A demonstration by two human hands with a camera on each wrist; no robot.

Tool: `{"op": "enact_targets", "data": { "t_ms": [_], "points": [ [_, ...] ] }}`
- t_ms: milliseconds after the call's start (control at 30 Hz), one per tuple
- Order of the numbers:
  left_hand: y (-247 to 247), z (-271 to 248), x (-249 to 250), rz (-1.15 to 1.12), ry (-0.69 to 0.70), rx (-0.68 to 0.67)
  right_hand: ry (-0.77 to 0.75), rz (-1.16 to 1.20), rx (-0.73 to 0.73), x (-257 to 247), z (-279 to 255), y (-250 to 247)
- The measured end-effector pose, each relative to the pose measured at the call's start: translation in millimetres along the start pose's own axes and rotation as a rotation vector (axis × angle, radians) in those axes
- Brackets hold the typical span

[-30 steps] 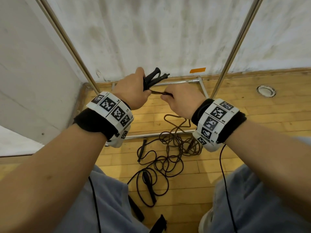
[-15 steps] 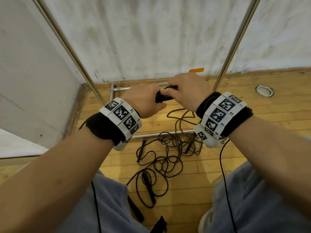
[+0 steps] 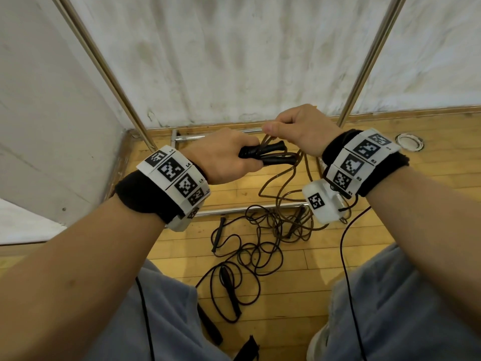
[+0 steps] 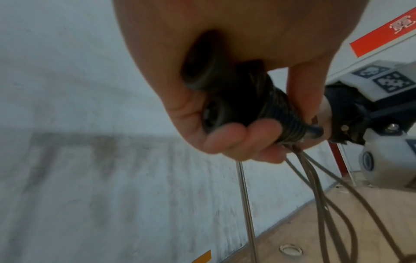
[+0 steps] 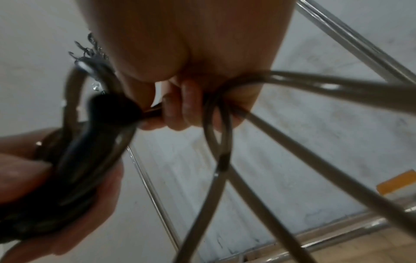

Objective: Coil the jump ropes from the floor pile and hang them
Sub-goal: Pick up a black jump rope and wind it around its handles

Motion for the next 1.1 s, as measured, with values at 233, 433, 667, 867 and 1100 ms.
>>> {"op": "enact_targets", "data": {
  "t_ms": [233, 433, 667, 867, 1100],
  "points": [
    [-13.5, -14.2, 12.7, -0.448, 0.080, 0.151, 0.122, 0.485, -0.105, -3.9, -5.6, 18.0],
    [-18.4, -11.7, 13.2, -0.656, 0.040, 0.263, 0.142, 0.725, -0.024, -12.4, -9.1, 36.9],
    [-28.8, -4.0, -2.9, -0.764, -0.127, 0.400, -0.135, 0.052, 0.229, -31.9, -19.4, 40.8],
    [-24.5, -5.6, 4.9, -0.574, -0.026, 0.370, 0.030, 0.015, 0.032, -20.2, -17.0, 50.6],
    [-36.0, -6.0, -4.2, -0.643, -0.067, 0.439, 0.090, 0.478, -0.120, -20.9, -17.7, 65.5]
  ]
}}
Point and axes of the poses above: each hand's wrist, its own z-axis towards the middle knuckle, its own y-axis out of the palm, x = y × z, the point moved 5 cm from there along z, towards the middle knuckle, and after that the axes turned 2 degrees about -y, right-handed, at the moved point
